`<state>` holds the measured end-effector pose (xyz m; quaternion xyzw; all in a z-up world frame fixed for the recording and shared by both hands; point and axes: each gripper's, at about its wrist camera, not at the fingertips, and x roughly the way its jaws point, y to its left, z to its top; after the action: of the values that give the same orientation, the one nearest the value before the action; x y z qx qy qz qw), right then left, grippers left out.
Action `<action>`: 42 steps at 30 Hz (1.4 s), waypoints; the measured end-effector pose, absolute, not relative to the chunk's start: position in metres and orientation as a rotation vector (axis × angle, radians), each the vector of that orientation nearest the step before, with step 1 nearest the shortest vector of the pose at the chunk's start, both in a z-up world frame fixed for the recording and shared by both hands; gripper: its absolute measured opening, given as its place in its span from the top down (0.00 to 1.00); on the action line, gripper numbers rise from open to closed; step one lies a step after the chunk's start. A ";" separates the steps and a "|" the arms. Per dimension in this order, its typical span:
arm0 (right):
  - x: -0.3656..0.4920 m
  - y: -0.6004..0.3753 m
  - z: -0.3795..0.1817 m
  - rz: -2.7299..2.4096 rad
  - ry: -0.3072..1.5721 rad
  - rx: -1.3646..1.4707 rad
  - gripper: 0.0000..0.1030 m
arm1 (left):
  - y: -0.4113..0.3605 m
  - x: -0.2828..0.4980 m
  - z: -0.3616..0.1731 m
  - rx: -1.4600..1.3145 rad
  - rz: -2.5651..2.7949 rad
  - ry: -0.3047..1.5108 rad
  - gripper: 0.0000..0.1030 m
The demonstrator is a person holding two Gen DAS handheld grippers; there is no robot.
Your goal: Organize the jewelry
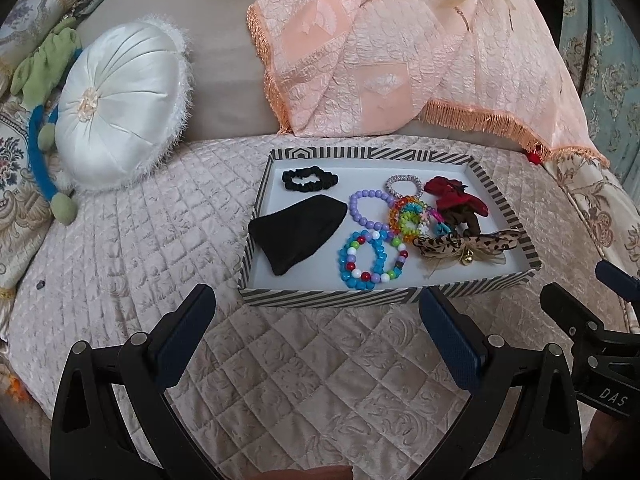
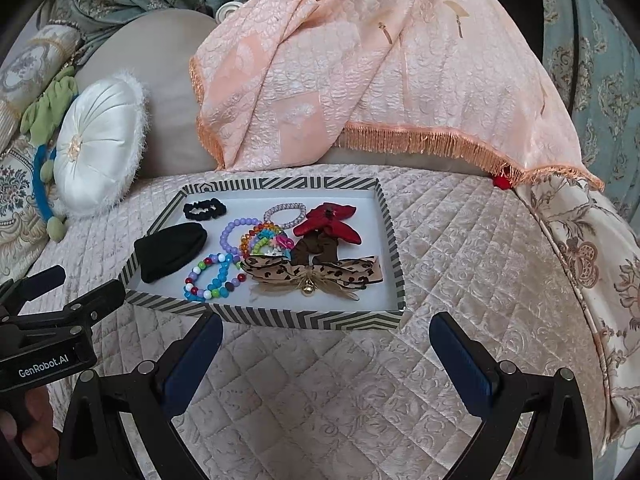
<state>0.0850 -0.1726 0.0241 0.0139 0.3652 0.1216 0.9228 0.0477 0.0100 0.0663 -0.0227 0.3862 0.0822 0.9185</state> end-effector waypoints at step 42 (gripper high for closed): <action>0.083 -0.168 0.022 0.254 0.748 -0.017 0.00 | 0.008 0.048 0.063 -0.054 0.149 0.805 0.01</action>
<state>0.0835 -0.1676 0.0224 -0.0082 0.3644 0.1239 0.9229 0.0482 0.0081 0.0635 -0.0261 0.3915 0.0726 0.9169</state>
